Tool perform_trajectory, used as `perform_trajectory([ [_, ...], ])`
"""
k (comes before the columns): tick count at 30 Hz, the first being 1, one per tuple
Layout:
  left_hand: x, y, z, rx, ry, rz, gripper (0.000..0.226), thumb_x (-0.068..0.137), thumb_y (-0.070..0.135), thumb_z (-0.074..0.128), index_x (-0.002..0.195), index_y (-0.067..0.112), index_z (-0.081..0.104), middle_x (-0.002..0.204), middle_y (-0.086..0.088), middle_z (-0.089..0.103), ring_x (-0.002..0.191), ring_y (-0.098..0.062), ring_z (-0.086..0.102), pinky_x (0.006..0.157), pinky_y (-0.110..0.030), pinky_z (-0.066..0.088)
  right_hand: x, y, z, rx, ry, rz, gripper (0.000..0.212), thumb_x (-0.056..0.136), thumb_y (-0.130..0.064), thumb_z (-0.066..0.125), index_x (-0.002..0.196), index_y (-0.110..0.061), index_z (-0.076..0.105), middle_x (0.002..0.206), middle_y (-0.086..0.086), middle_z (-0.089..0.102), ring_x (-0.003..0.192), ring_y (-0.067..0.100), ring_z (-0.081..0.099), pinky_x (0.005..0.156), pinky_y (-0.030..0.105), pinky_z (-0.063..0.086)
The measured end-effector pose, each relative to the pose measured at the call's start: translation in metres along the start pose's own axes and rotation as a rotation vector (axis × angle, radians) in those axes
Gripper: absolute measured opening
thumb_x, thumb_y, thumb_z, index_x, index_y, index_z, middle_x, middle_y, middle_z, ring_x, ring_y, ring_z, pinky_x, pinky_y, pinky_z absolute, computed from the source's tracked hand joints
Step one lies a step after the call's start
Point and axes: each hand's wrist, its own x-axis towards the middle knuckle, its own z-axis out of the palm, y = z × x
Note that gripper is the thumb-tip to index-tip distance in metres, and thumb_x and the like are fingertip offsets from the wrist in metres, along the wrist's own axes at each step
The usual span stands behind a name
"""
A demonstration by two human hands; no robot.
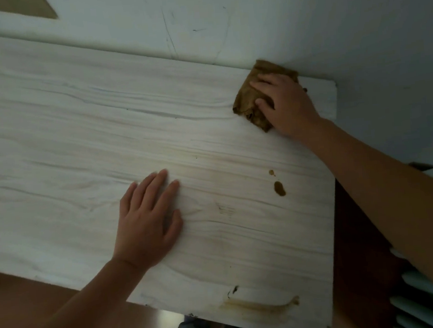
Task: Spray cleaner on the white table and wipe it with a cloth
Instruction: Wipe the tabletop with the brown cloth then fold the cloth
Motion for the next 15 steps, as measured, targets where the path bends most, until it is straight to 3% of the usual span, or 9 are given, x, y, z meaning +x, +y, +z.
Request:
perform_trajectory([
  [10, -0.001, 0.003, -0.003, 0.001, -0.021, -0.003, 0.060, 0.095, 0.041, 0.043, 0.148, 0.015, 0.054, 0.160, -0.009, 0.044, 0.149, -0.030, 0.039, 0.122, -0.051, 0.027, -0.044, 0.036, -0.013, -0.026, 0.079, 0.174, 0.051, 0.101, -0.038, 0.046, 0.148, -0.019, 0.045, 0.153, 0.005, 0.043, 0.141, 0.028, 0.035, 0.117, 0.043, 0.026],
  [15, -0.002, 0.003, -0.004, -0.013, -0.039, -0.010, 0.060, 0.096, 0.042, 0.041, 0.148, 0.014, 0.053, 0.160, -0.010, 0.042, 0.150, -0.030, 0.036, 0.123, -0.051, 0.026, -0.098, 0.038, -0.017, -0.018, 0.036, 0.184, 0.052, 0.103, -0.039, 0.042, 0.151, -0.021, 0.039, 0.158, 0.004, 0.036, 0.145, 0.027, 0.028, 0.119, 0.043, 0.021],
])
